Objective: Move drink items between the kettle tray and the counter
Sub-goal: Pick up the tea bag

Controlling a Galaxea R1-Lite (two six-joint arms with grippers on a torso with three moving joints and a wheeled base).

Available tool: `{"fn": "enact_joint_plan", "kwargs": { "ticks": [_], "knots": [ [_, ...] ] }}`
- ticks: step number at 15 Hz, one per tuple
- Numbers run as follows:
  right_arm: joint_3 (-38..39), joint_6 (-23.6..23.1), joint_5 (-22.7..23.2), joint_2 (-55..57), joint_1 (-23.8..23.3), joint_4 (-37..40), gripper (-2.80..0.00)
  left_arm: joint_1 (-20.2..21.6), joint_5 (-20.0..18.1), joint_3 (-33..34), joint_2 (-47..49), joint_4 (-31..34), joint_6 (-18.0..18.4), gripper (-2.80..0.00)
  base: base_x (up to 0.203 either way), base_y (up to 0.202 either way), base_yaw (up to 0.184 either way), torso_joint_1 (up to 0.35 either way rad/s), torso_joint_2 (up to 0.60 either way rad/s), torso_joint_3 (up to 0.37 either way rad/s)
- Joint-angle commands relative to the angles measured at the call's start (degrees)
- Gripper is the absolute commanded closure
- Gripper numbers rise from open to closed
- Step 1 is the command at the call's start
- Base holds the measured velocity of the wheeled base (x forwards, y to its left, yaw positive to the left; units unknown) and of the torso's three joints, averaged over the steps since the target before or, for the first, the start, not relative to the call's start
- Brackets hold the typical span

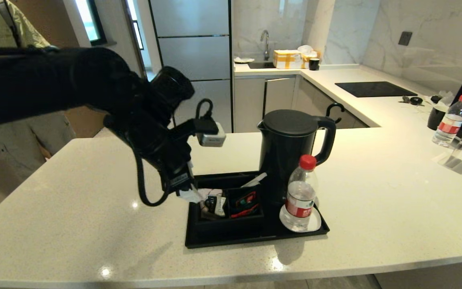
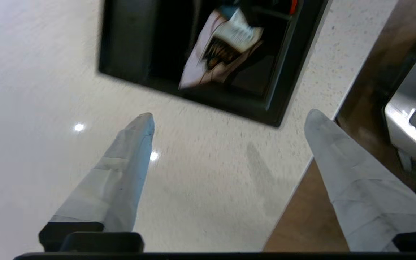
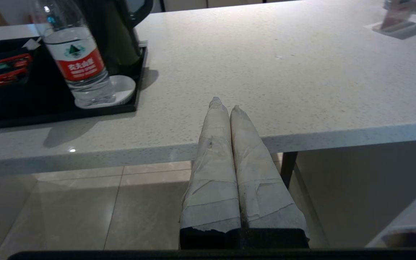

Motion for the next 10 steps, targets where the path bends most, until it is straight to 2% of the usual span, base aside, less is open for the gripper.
{"fn": "enact_joint_plan", "kwargs": {
  "ticks": [1,10],
  "knots": [
    [0.0,0.0,0.0,0.0,0.0,0.0,0.0,-1.2,0.1,-0.2,4.4,-0.6,0.3,-2.8,0.0,0.0,0.0,0.0,0.0,0.0],
    [0.0,0.0,0.0,0.0,0.0,-0.1,0.0,-2.1,0.8,-0.1,10.1,-2.2,0.3,-2.8,0.0,0.0,0.0,0.0,0.0,0.0]
  ]
}}
